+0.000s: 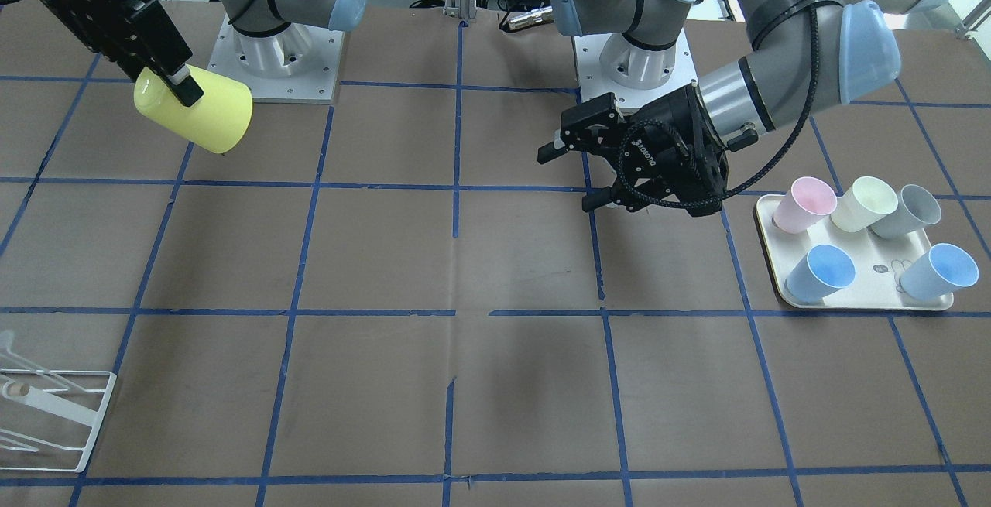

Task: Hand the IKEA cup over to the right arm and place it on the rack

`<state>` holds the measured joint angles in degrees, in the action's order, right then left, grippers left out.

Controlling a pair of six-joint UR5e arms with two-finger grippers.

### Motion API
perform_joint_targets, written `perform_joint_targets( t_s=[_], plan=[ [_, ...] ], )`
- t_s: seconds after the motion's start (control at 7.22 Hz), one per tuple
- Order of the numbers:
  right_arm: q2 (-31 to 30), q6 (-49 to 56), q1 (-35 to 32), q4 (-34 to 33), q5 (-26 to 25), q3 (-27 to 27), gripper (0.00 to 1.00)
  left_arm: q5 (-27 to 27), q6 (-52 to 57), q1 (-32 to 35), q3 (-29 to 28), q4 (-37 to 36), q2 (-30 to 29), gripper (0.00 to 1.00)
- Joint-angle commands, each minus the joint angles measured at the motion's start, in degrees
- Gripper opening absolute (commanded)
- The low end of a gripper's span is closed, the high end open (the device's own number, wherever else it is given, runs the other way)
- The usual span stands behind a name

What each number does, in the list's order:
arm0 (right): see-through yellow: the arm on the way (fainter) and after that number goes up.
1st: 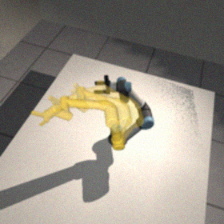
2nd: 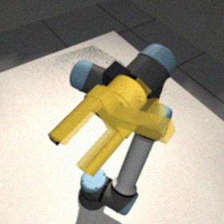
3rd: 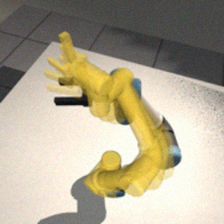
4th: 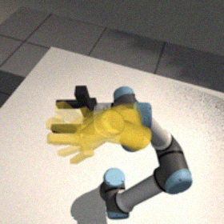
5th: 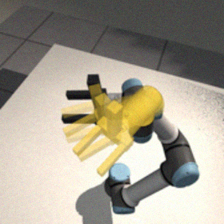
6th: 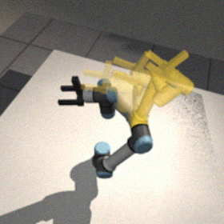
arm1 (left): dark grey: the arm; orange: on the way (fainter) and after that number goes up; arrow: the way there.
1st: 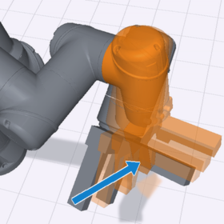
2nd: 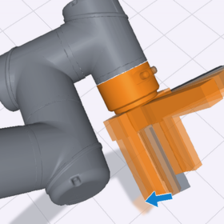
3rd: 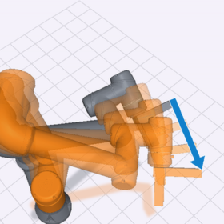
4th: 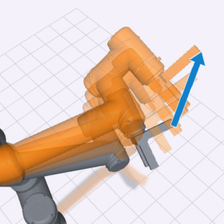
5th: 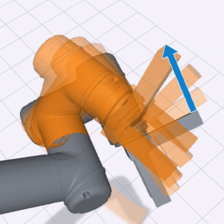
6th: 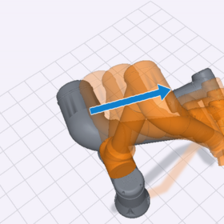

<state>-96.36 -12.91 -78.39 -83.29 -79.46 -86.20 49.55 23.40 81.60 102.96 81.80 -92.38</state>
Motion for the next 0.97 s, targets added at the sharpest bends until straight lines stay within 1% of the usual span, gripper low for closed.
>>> perform_joint_targets(
  t_s=[0.0,0.14,0.28,0.42,0.55,0.69,0.83],
  plan=[
    [0.6,11.6,0.0,-0.9,-10.2,-2.1,0.10,21.6,-2.3,2.8,-1.5,-4.1,0.1,1.00],
    [0.7,14.1,0.0,-6.2,-17.1,-5.5,0.05,30.4,-2.4,4.2,-5.0,-3.1,0.2,1.00],
    [0.7,19.9,0.1,-13.5,-20.0,-9.7,0.00,34.8,-2.9,5.7,-8.9,-0.2,0.8,1.00],
    [0.8,22.2,0.5,-21.3,-19.9,-13.2,0.00,40.0,-3.4,6.1,-11.9,3.0,1.9,1.00],
    [0.9,22.8,0.9,-23.7,-19.9,-14.4,0.00,41.3,-6.8,6.3,-14.0,4.2,2.7,1.00],
    [2.6,22.8,1.7,-26.4,-18.1,-13.9,0.00,41.5,-12.8,6.5,-16.3,6.0,2.1,1.00],
    [6.2,23.7,2.1,-32.2,-15.3,-13.8,0.00,41.5,-15.1,6.6,-16.3,7.2,1.7,1.00]
  ],
)
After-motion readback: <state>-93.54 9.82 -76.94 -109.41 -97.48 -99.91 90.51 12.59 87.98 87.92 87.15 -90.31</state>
